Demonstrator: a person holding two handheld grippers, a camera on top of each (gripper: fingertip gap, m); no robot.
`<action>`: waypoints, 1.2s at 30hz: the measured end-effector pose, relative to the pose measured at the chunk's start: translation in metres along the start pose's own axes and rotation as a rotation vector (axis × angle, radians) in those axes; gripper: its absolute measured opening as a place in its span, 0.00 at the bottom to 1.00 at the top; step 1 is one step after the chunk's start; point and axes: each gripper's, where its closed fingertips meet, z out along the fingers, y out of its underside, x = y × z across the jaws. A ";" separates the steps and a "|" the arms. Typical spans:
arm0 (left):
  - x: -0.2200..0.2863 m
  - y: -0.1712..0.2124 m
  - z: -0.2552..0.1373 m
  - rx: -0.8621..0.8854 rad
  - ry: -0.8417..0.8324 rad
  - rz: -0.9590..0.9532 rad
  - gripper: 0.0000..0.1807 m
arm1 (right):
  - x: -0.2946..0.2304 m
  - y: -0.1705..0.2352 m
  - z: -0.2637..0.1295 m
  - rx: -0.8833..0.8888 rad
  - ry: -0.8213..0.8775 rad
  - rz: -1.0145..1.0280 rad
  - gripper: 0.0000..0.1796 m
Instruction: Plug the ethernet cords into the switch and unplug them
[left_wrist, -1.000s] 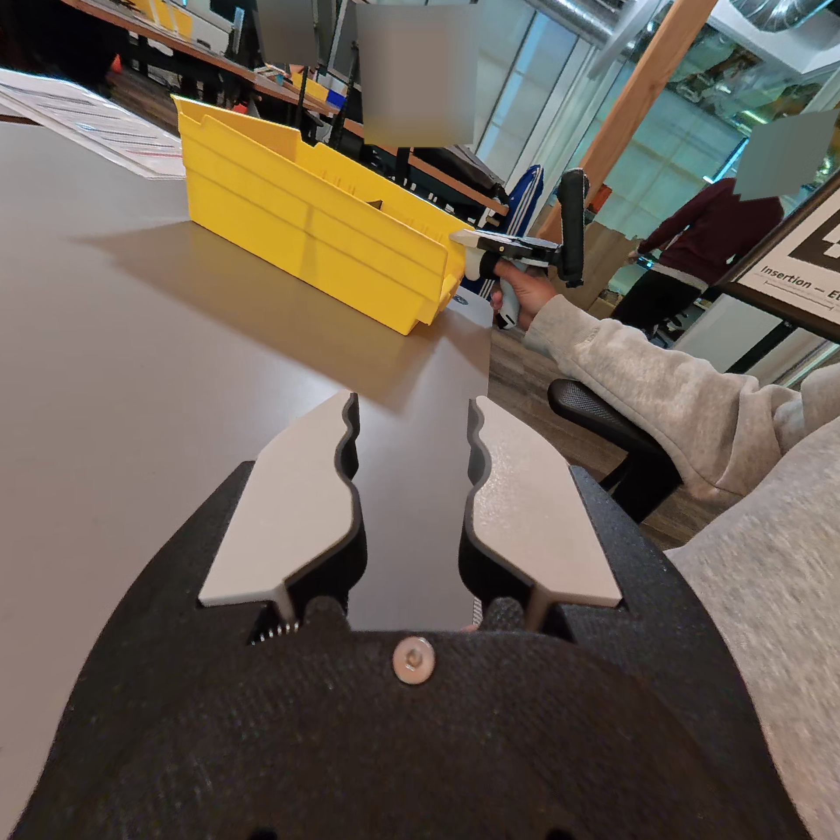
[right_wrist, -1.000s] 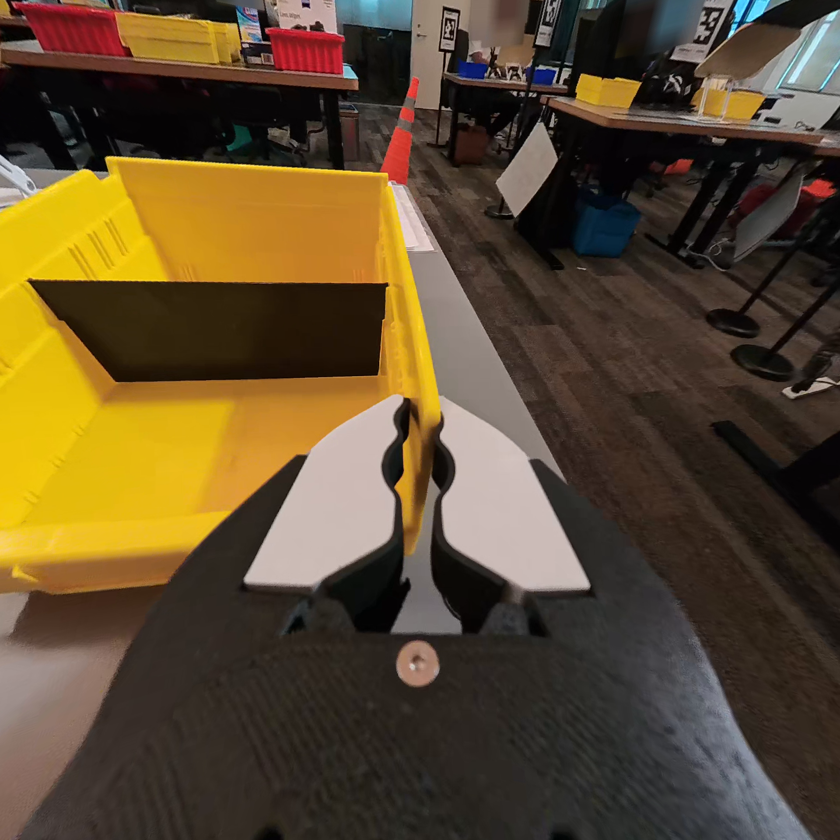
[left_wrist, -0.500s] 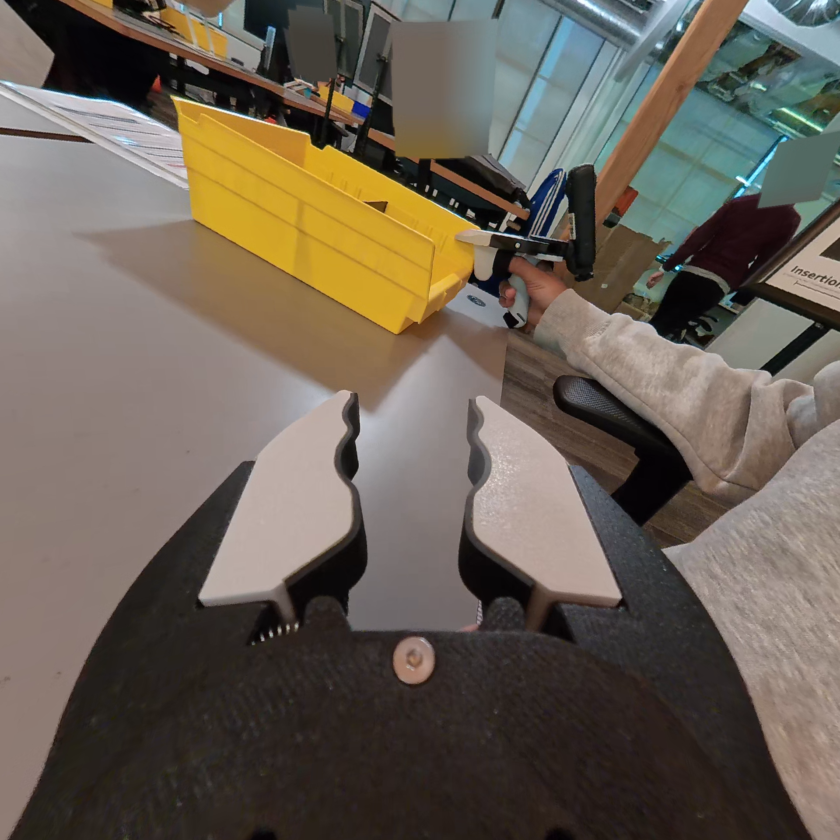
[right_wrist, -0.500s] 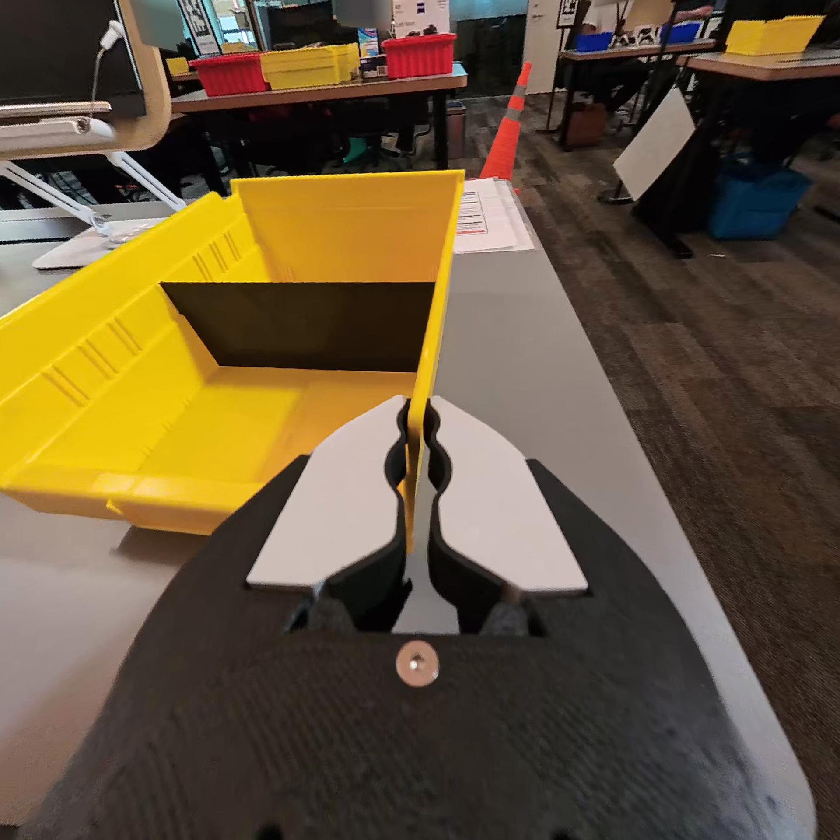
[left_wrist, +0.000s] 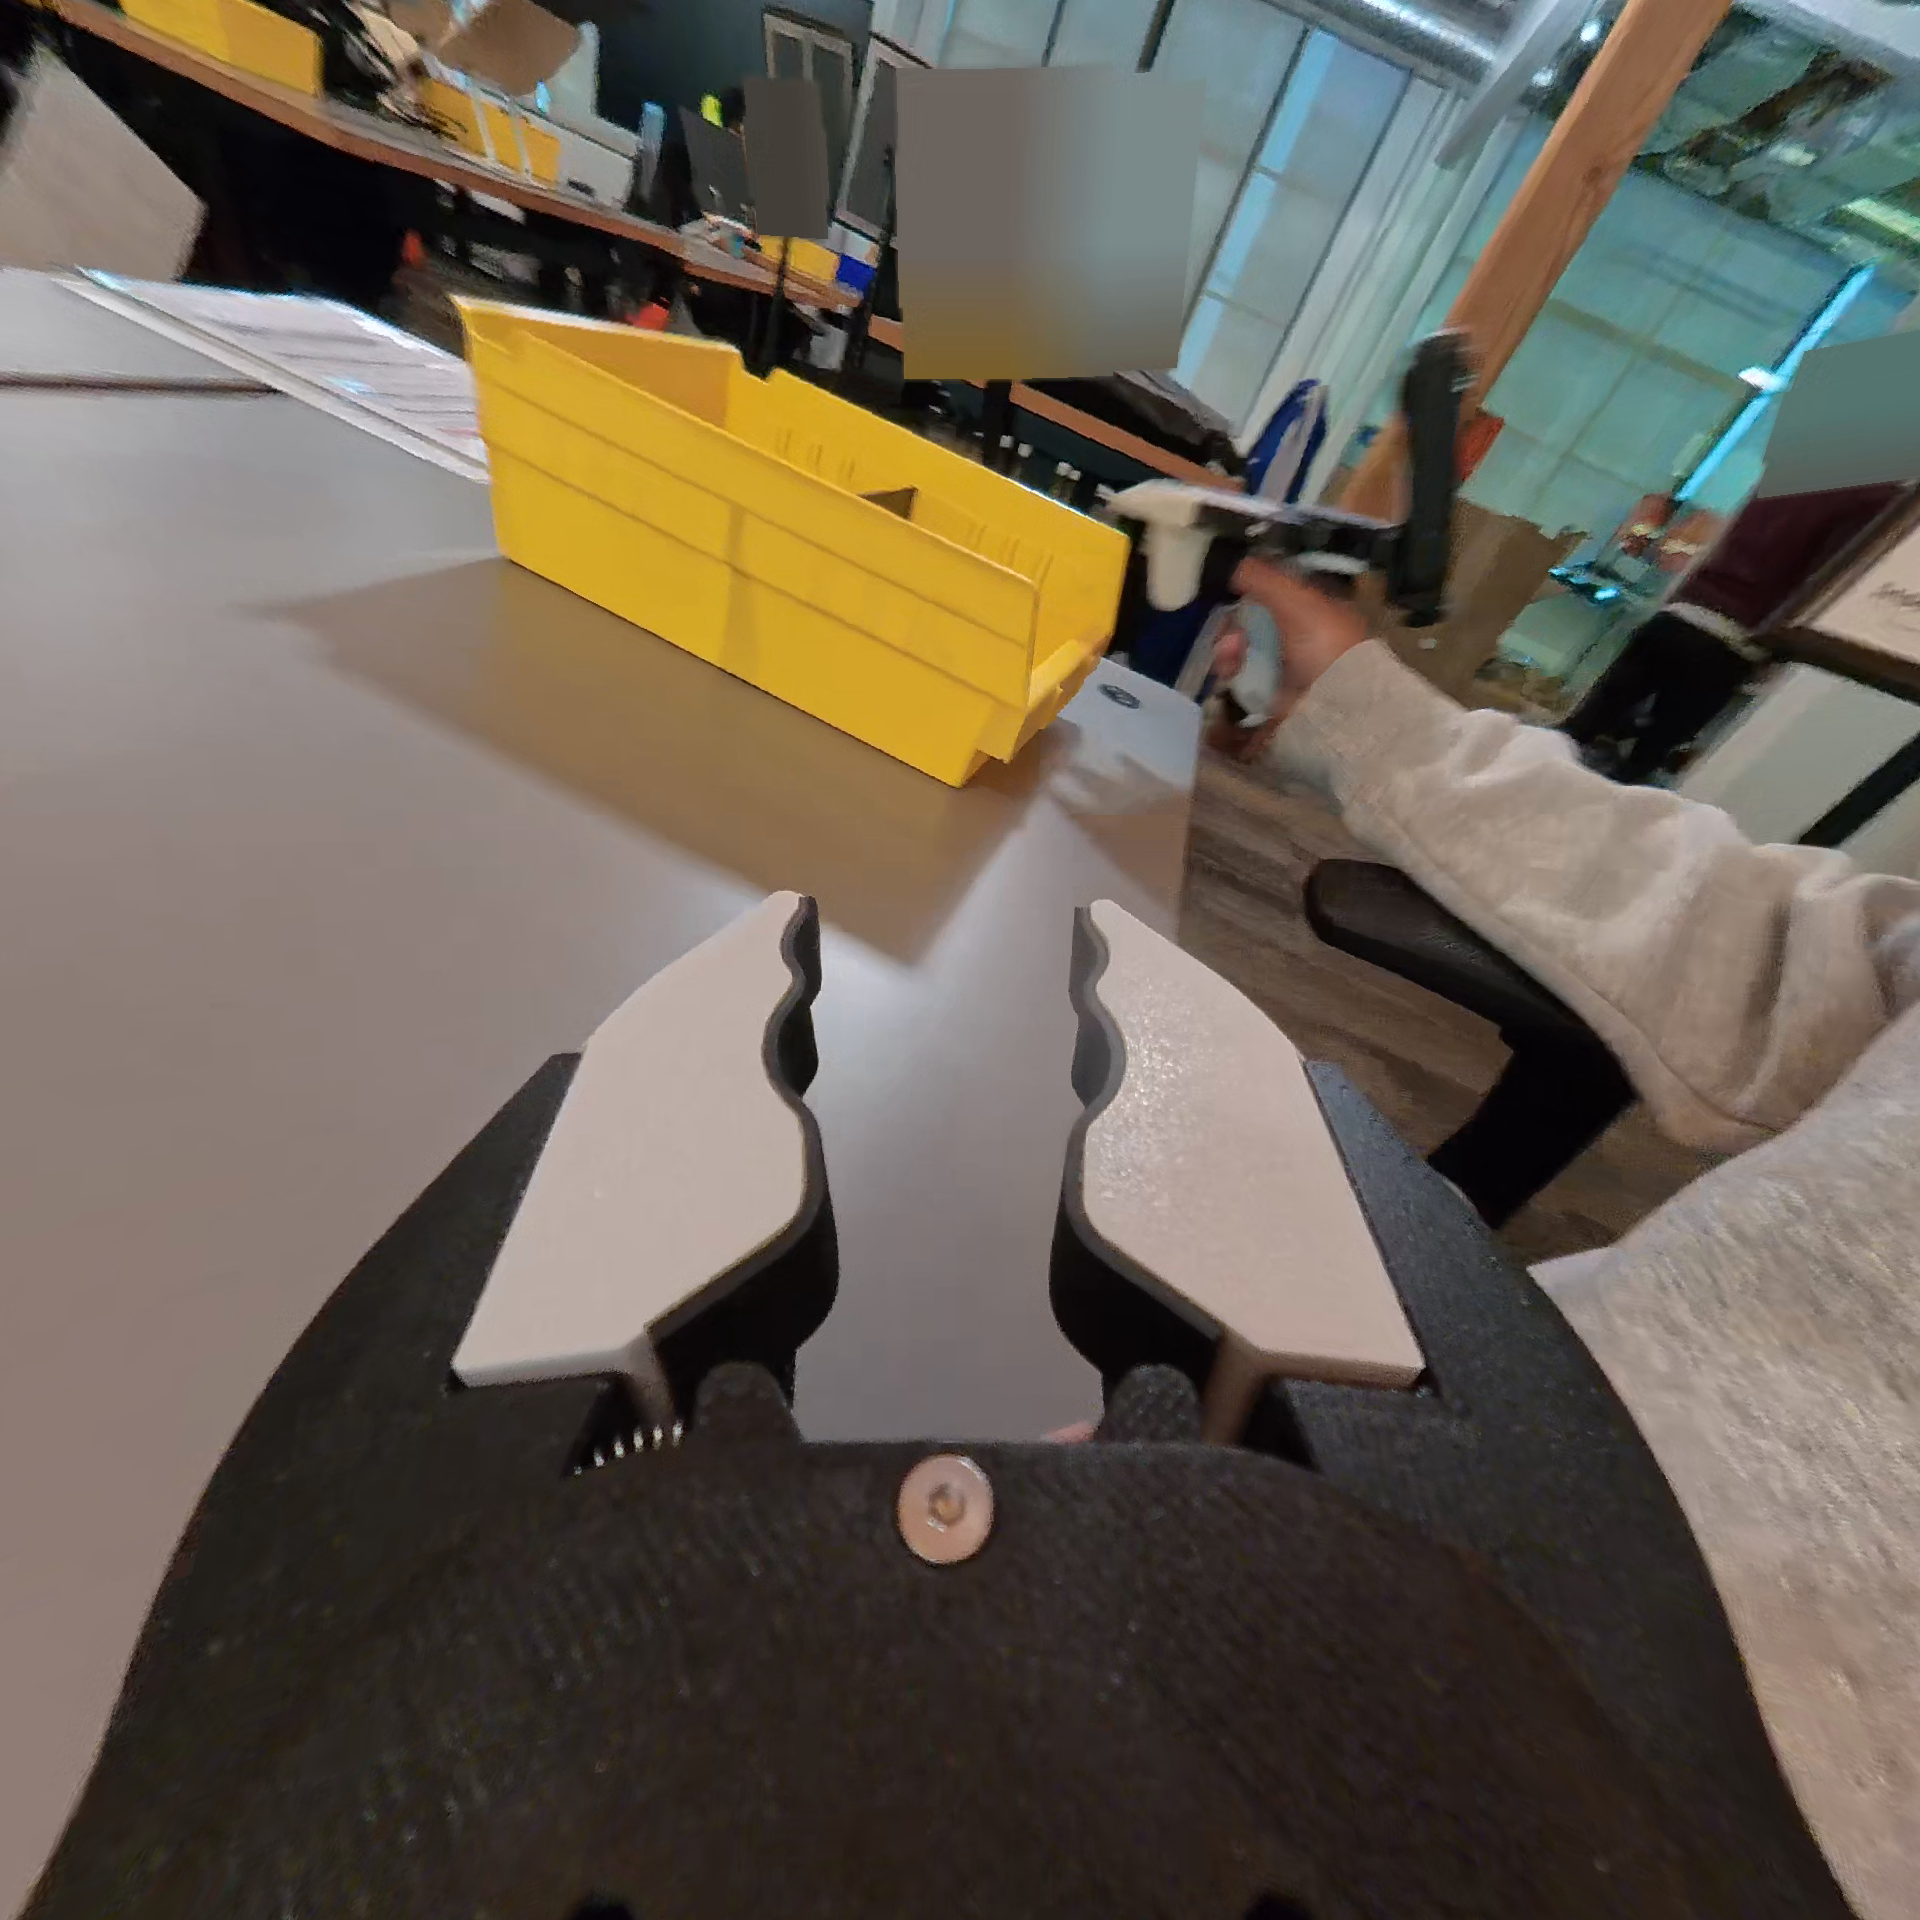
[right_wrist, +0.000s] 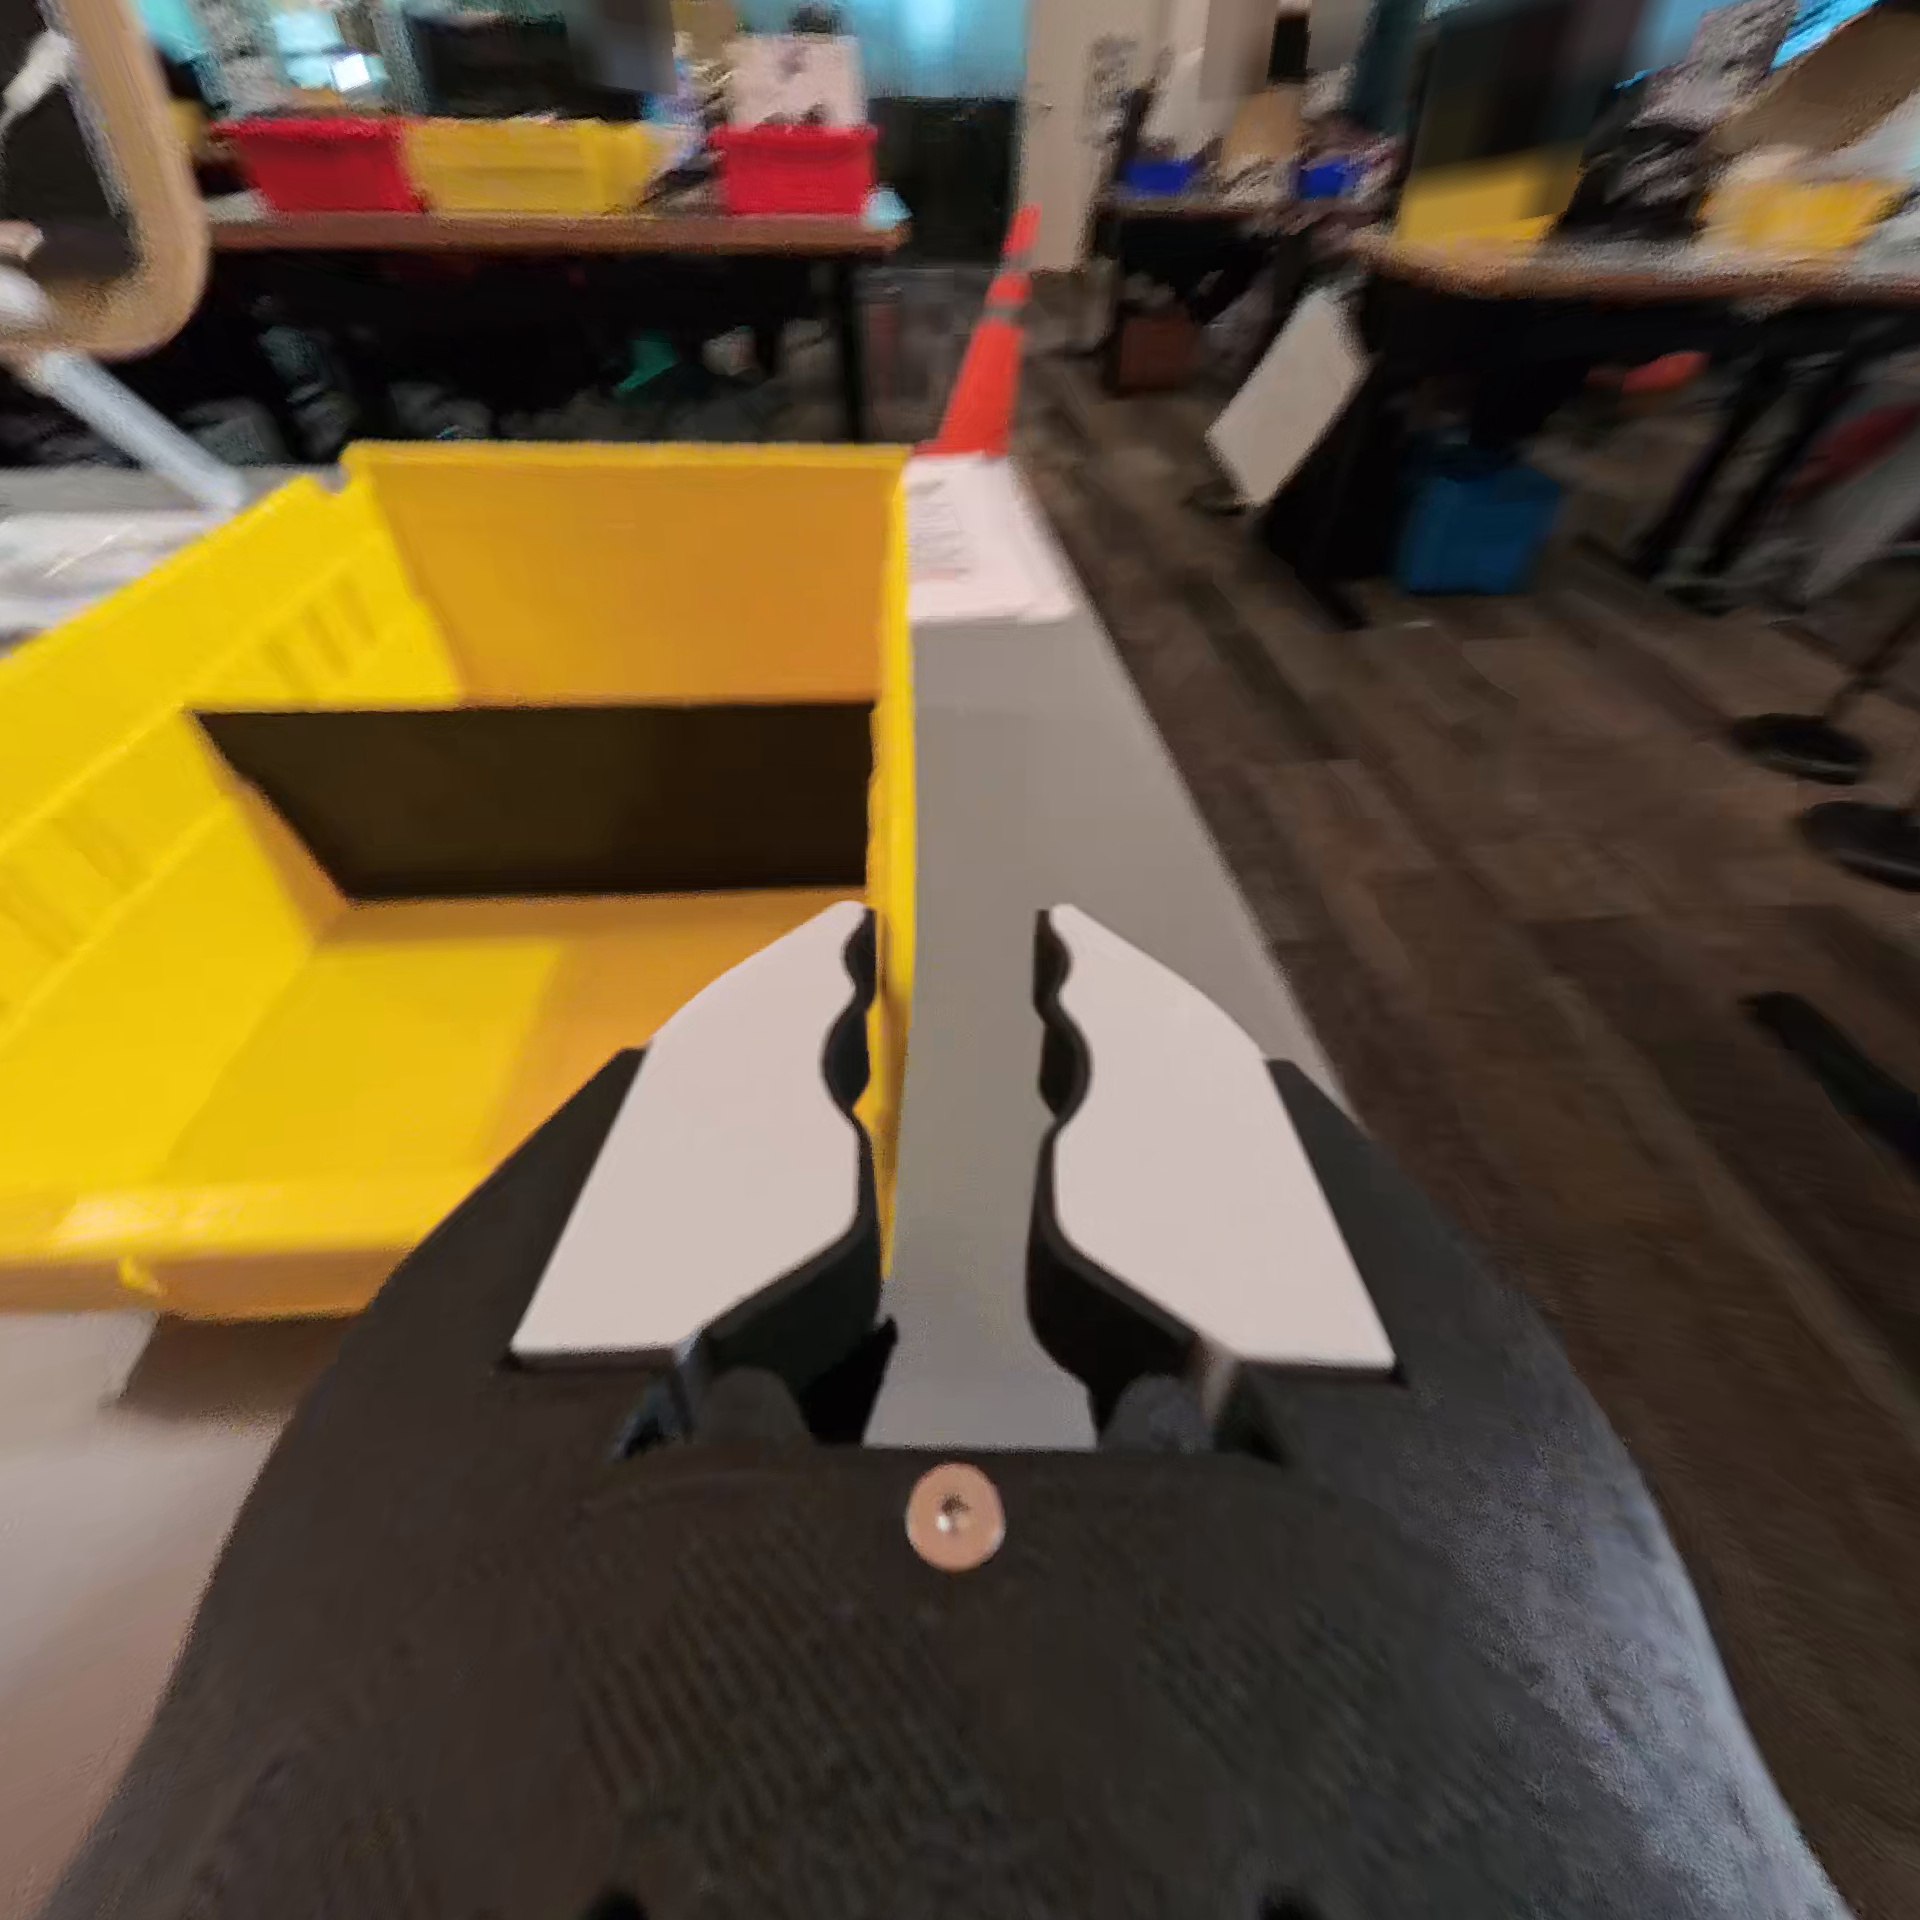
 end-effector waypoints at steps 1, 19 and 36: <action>-0.005 -0.008 -0.008 0.005 -0.037 0.035 0.26 | -0.004 -0.024 -0.014 0.084 0.020 -0.005 0.19; -0.297 -0.090 -0.447 -0.714 -1.237 -0.347 0.22 | -0.300 -0.021 -0.105 0.147 -0.942 0.115 0.09; -0.296 -0.008 -0.455 -1.142 -1.149 -0.468 0.18 | -0.275 -0.016 -0.088 0.099 -0.865 0.239 0.09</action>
